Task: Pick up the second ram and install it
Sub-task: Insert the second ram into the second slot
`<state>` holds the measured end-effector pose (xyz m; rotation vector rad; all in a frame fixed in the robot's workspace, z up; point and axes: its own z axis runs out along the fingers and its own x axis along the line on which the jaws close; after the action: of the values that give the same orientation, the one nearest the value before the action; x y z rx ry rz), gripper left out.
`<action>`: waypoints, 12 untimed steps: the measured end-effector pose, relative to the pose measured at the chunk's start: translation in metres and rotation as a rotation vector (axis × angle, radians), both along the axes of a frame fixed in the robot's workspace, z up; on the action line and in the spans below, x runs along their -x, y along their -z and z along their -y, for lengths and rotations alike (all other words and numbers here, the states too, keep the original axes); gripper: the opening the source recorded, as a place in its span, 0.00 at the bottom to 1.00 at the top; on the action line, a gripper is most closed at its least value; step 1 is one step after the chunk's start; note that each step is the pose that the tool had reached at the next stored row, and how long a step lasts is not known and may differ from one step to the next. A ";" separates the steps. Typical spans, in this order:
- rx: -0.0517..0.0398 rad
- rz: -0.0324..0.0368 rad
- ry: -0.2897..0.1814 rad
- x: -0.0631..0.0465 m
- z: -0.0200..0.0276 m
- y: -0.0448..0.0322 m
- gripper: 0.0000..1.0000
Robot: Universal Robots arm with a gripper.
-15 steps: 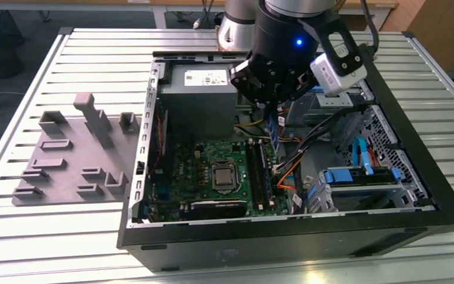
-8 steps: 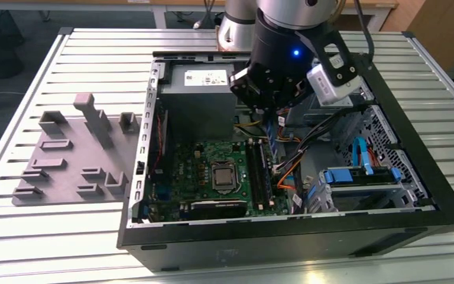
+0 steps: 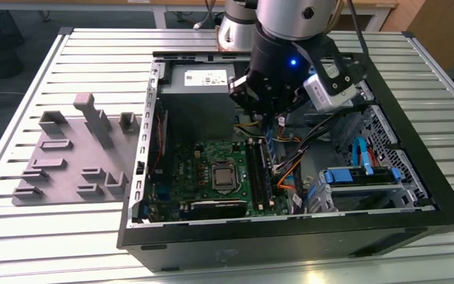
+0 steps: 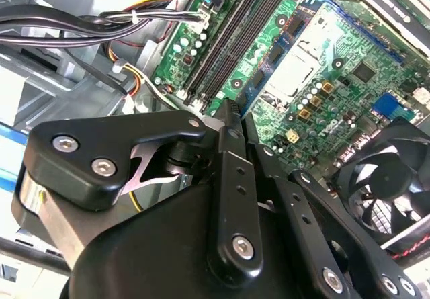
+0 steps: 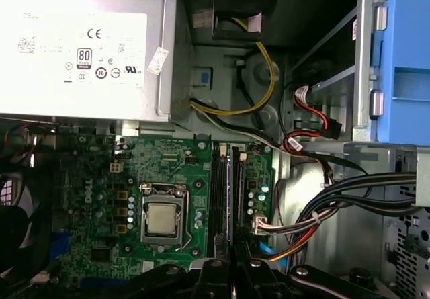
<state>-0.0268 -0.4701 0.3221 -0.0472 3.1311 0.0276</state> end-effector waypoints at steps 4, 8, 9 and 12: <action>0.0001 -0.0001 0.002 0.000 0.0000 0.0065 0.14; 0.0000 -0.0005 0.002 0.000 0.0000 0.0128 0.14; 0.0001 -0.0006 0.002 0.000 0.0000 0.0138 0.14; 0.0005 -0.0007 0.002 0.000 0.0000 0.0142 0.14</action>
<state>-0.0268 -0.4701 0.3079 -0.0434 3.1319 0.0269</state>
